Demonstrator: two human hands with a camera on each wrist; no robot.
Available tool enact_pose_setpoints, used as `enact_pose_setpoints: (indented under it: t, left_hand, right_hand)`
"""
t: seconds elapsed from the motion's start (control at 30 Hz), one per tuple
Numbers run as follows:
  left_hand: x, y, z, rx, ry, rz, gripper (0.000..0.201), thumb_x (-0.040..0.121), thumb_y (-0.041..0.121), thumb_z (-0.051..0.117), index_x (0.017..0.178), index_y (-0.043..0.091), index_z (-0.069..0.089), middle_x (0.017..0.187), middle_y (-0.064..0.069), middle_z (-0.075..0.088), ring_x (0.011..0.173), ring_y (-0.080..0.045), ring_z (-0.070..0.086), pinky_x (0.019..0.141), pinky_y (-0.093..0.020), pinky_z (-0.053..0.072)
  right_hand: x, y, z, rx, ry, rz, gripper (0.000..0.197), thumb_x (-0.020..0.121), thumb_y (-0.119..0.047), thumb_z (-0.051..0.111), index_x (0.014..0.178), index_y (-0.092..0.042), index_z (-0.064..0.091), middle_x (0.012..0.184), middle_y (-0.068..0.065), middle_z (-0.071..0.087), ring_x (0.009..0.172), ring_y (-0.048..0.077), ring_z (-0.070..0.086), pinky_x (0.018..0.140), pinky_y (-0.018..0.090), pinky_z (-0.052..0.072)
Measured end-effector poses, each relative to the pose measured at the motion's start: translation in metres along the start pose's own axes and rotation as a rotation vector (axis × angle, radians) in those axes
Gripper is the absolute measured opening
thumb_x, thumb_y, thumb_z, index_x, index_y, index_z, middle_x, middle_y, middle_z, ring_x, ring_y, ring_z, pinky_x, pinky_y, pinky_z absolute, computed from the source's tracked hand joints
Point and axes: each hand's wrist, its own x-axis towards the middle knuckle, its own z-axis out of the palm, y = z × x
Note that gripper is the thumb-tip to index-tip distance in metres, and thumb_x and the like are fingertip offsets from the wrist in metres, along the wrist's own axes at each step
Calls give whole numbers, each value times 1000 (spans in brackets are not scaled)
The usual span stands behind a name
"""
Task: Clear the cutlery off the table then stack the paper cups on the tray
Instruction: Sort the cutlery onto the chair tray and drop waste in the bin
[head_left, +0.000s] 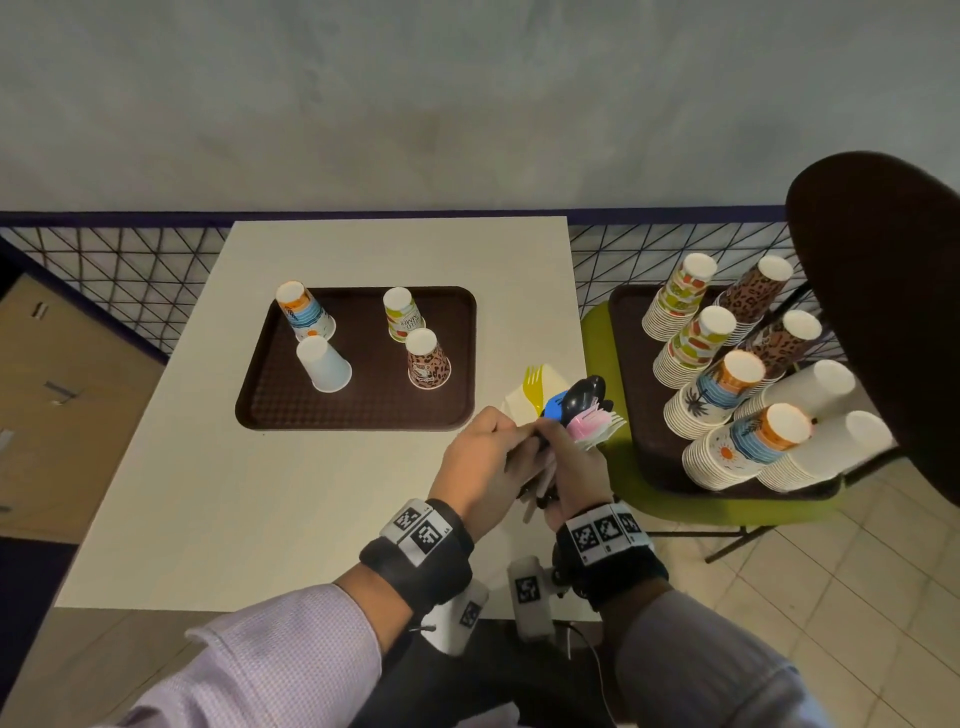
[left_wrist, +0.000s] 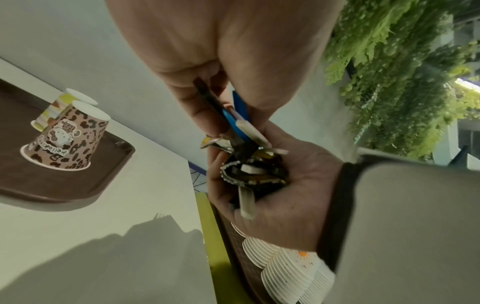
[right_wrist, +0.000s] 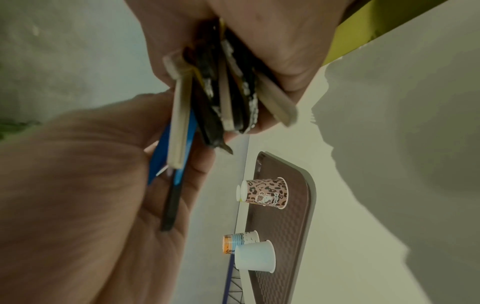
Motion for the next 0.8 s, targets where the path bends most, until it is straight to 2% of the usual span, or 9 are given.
enact_pose_setpoints:
  t: [0.07,0.13,0.23,0.33,0.4,0.53,0.63,0.73,0.8]
  left_hand:
    - [1,1,-6,15,24,28,29,100,41,58,110,23,78,93,4,57,84,-11,58,73,-22,49]
    - [0,-1,-11,8,67,58,32,97,48,54,113,30,74,94,6,63,85,-9,61,77,-29,53]
    - [-1,0,-13,-44,88,26,10,96,39,58,105,35,55,96,8,67,90,-12,63,81,-39,54]
    - [-2,1,-12,3,61,30,11,96,40,57,103,37,50,104,5,62,98,-16,62,84,-42,54]
    - [-3,0,-11,-5,46,25,10,98,33,59,102,35,50,104,3,60,97,-16,60,83,-40,54]
    - [-4,-1,-14,-36,43,55,11,101,30,57,97,35,48,99,5,65,93,-10,62,78,-34,53]
    - [-4,2,-17,-196,151,34,15,100,28,61,96,36,49,96,4,72,90,-10,69,76,-26,54]
    - [7,3,-17,-237,351,-85,20,93,31,68,105,33,52,101,-1,63,81,-11,64,71,-17,51]
    - [18,-1,-19,-241,359,-240,36,91,41,72,119,30,53,109,1,55,81,-13,64,73,-20,54]
  right_hand:
    - [1,-1,0,3,-16,-14,24,92,-17,71,108,0,66,80,22,67,61,33,67,51,37,54]
    - [2,-2,-1,-2,-26,-17,24,92,-17,71,106,1,65,77,21,67,60,33,67,52,38,54]
    - [6,-4,-3,13,-34,-7,26,93,-19,71,110,-1,64,70,16,65,54,31,64,50,36,52]
    - [9,-3,-4,40,-68,-14,28,92,-17,72,115,-3,66,76,14,67,62,28,68,51,35,53]
    - [11,-1,-4,22,-65,-11,29,91,-14,73,116,-1,67,80,15,69,66,26,71,54,33,55]
    - [15,-1,-7,-60,-43,1,26,89,-10,74,112,-1,67,72,10,71,60,22,72,51,29,55]
    - [19,-1,-9,-37,-58,-5,26,88,-6,74,113,-1,67,79,13,70,63,23,71,53,30,56]
    - [19,-2,-7,-13,-105,-15,24,88,-2,72,112,-2,68,79,13,70,65,25,71,57,33,57]
    - [18,-1,-4,1,-152,-13,16,89,-1,70,105,-3,70,78,14,69,66,28,70,62,37,58]
